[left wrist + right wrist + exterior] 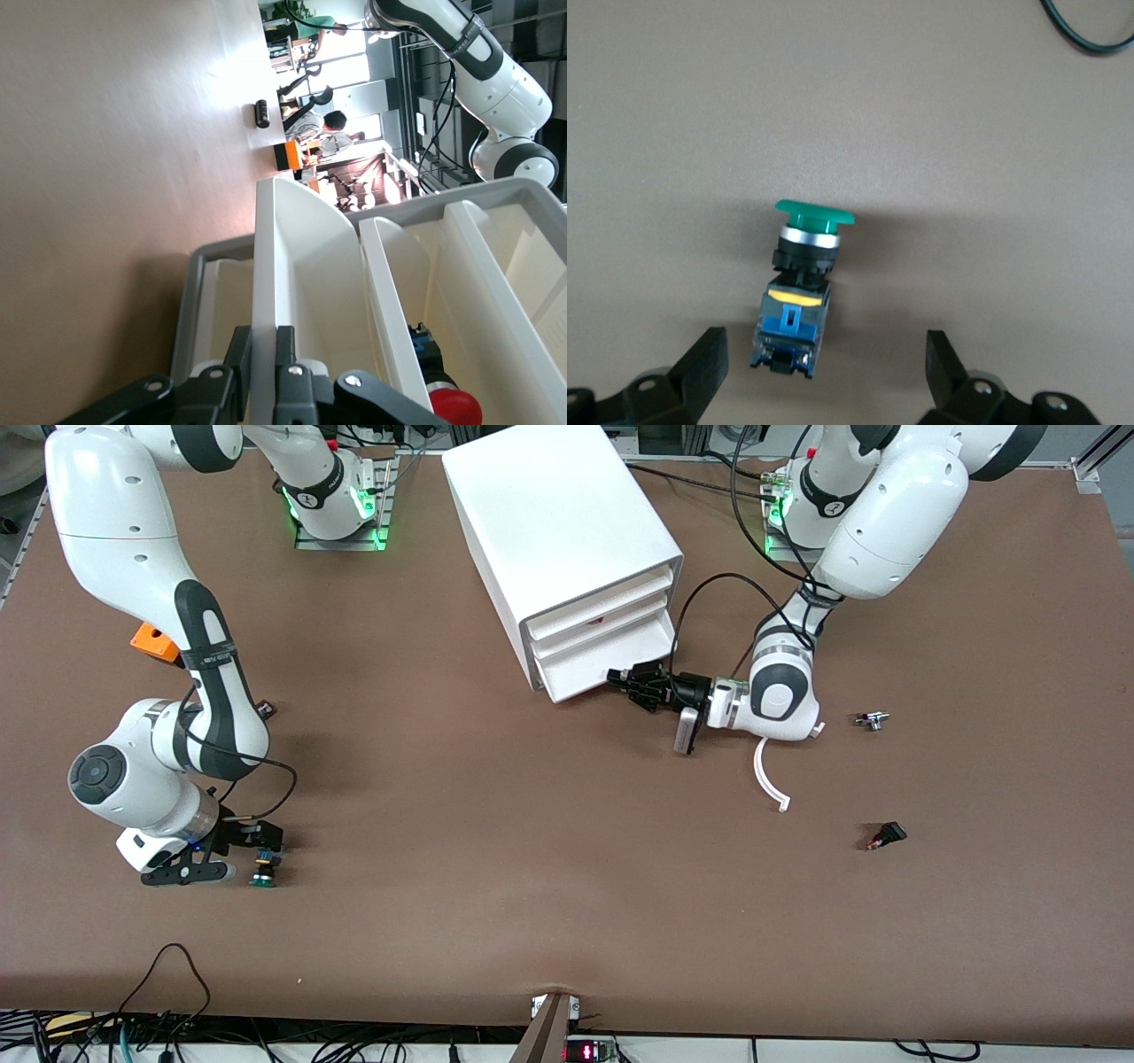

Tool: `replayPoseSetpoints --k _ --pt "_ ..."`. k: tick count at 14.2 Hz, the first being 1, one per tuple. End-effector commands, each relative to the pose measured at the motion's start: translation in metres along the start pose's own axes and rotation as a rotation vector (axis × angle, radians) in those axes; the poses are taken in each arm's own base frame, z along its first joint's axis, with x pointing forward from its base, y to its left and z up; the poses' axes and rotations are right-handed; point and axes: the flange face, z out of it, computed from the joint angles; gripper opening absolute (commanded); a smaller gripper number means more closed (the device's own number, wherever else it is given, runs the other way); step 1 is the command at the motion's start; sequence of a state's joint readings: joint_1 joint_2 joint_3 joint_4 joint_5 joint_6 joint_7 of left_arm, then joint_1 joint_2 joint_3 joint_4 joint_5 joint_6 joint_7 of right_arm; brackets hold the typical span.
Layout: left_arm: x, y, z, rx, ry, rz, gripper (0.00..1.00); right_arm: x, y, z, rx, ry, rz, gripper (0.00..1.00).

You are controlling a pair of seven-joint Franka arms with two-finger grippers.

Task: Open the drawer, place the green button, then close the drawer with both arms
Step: 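Pull the drawer open with the left gripper while the right gripper grasps the button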

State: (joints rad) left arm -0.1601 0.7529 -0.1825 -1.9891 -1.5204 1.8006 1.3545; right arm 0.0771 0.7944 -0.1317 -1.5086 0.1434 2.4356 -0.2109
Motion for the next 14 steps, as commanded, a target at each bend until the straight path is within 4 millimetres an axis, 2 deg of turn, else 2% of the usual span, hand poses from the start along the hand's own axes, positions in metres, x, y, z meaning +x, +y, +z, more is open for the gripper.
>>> replayPoseSetpoints --k 1,3,6,7,8,9,10,11,14 --pt "0.023 0.007 -0.021 0.025 -0.019 0.006 0.0 0.009 -0.002 0.003 0.011 0.018 -0.008 0.99" --pt "0.03 0.004 -0.039 0.055 -0.012 0.008 0.0 0.008 -0.002 0.007 0.012 0.013 -0.007 0.99" --pt "0.044 0.007 -0.05 0.077 -0.013 0.021 0.0 0.006 -0.002 0.013 0.034 0.009 0.019 0.99" --pt "0.048 0.008 -0.052 0.083 -0.017 0.02 0.04 0.005 -0.003 0.016 0.044 0.007 0.029 0.99" --pt "0.048 0.007 -0.053 0.087 -0.024 0.014 0.15 0.005 -0.005 0.016 0.045 0.007 0.027 0.97" --pt "0.048 0.008 -0.052 0.088 -0.029 0.017 0.18 0.005 -0.006 0.016 0.045 0.007 0.026 0.96" --pt "0.05 0.01 -0.054 0.09 -0.026 0.021 0.46 0.005 -0.007 0.016 0.046 0.007 0.024 0.93" --pt "0.051 0.011 -0.056 0.091 -0.026 0.025 0.98 0.005 -0.008 0.016 0.046 0.007 0.023 0.92" --pt "0.054 0.014 -0.059 0.097 -0.021 0.024 1.0 0.005 -0.006 0.017 0.046 0.006 -0.005 0.79"
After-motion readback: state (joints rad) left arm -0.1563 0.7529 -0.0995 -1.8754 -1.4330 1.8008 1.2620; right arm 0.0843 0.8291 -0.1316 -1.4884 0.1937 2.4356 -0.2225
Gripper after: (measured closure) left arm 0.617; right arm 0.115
